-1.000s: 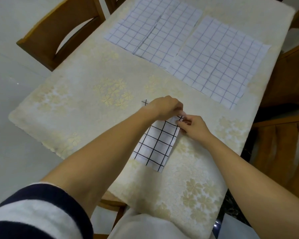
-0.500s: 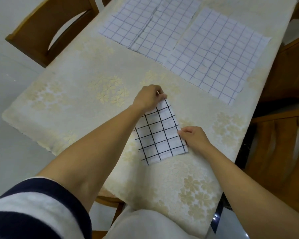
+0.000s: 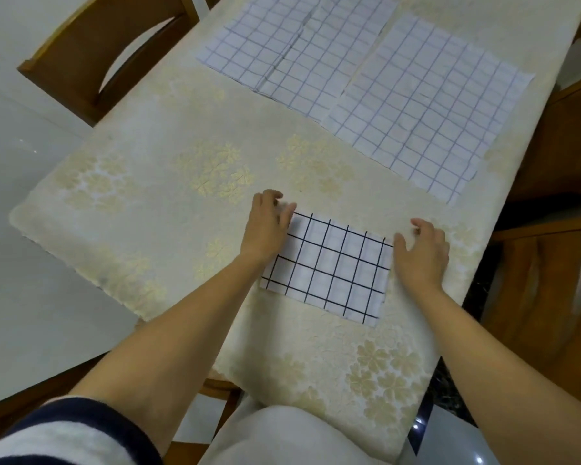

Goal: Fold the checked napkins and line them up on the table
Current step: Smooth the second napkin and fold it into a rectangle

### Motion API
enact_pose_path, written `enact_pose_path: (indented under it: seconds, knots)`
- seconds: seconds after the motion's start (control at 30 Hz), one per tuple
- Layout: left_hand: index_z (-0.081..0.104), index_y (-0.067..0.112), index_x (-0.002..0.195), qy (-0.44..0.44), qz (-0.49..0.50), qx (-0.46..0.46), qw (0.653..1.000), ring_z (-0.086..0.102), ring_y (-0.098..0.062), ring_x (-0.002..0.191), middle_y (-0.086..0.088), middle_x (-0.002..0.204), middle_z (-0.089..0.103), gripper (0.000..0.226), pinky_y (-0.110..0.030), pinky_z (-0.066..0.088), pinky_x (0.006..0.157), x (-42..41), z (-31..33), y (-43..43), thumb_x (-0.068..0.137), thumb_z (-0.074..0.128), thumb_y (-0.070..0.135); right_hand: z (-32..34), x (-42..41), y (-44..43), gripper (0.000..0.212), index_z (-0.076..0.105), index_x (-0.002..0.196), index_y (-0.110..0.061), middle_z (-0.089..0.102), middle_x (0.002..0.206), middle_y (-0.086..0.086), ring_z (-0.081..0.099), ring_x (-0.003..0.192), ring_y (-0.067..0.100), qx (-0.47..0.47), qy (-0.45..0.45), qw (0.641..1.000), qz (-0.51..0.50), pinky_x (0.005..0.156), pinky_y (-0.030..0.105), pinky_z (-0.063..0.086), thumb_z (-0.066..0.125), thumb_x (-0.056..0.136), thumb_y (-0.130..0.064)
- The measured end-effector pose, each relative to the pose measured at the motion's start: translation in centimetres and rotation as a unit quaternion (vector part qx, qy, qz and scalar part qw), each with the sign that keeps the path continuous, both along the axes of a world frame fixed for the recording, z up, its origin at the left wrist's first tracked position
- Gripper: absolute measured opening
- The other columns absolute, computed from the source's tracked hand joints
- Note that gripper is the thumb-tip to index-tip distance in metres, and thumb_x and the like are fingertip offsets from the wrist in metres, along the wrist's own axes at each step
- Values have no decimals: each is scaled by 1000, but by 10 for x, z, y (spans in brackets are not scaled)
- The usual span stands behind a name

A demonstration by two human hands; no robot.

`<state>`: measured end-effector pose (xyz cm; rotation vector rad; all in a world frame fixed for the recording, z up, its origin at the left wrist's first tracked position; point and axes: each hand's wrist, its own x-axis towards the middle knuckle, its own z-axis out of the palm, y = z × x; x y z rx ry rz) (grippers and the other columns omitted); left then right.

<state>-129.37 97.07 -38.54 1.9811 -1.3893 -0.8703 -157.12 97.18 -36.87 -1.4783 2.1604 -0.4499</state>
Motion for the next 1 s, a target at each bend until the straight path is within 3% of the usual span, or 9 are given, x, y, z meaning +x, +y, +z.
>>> enact_pose_path:
  seconds: [0.1, 0.17, 0.3, 0.4, 0.5, 0.73, 0.83, 0.9, 1.0]
  knots:
    - [52, 8, 139, -176, -19, -113, 978, 42, -36, 137, -15, 148, 46, 38, -46, 37, 114, -14, -6, 22, 108, 49, 29, 0, 46, 17, 52, 38, 152, -17, 41, 154, 9, 35, 141, 29, -77, 28, 991, 101, 119, 44, 26, 51, 103, -26]
    - [48, 4, 146, -196, -134, -142, 961, 32, -38, 149, -16, 156, 43, 41, -47, 26, 124, -27, -14, 32, 108, 43, 19, -9, 80, 26, 58, 23, 160, -16, 26, 164, 6, 20, 152, 26, -59, 30, 978, 199, 125, 43, 16, 42, 106, -26]
    - [18, 14, 164, -253, -292, -49, 921, 4, -27, 160, -4, 172, 14, 59, -48, 11, 128, -33, -38, 36, 109, 27, 33, -42, 116, 34, 57, -5, 160, -17, -4, 170, 2, -9, 156, 22, 31, 125, 955, 267, 127, 42, 1, 15, 109, -35]
    - [1, 29, 165, -292, -280, -3, 914, -10, -18, 159, 9, 173, -3, 59, -46, -3, 129, -28, -43, 36, 109, 11, 45, -54, 98, 38, 63, -11, 159, -18, -11, 169, 2, -14, 155, 23, 36, 204, 936, 283, 126, 46, -1, 1, 106, -50]
    - [-8, 37, 163, -301, -247, 23, 921, -18, -18, 157, 13, 171, -13, 63, -49, -11, 127, -18, -37, 39, 106, 7, 58, -51, 69, 40, 75, -13, 160, -19, -19, 167, 1, -20, 154, 22, 52, 223, 934, 276, 126, 48, -4, 0, 101, -64]
    - [-26, 38, 158, -337, -256, 73, 903, -30, -23, 154, 13, 167, -29, 70, -54, -13, 125, 15, -29, 36, 99, -8, 71, -40, 7, 45, 81, -26, 155, -21, -33, 162, -5, -30, 150, 20, 98, 234, 928, 274, 125, 50, -7, -4, 96, -73]
    - [-24, 30, 159, -333, -244, 56, 909, -29, -27, 154, 5, 166, -33, 72, -52, -15, 125, 14, -23, 36, 100, -8, 66, -31, 17, 46, 83, -26, 155, -18, -33, 163, 2, -32, 149, 26, 100, 236, 930, 263, 123, 50, -13, -5, 96, -72]
    - [-9, 23, 164, -314, -239, -9, 919, -20, -28, 157, 2, 170, -20, 67, -49, -11, 127, 1, -12, 32, 107, 5, 54, -25, 42, 48, 77, -19, 157, -15, -25, 165, 5, -26, 151, 27, 59, 237, 932, 266, 123, 46, -16, 1, 101, -64]
    - [9, 17, 165, -264, -344, -41, 900, -7, -26, 159, 0, 173, 1, 60, -47, 1, 129, -31, -13, 26, 107, 14, 31, -30, 89, 52, 68, -11, 159, -11, -12, 168, 6, -14, 155, 26, 25, 217, 937, 273, 125, 45, -9, -1, 103, -49]
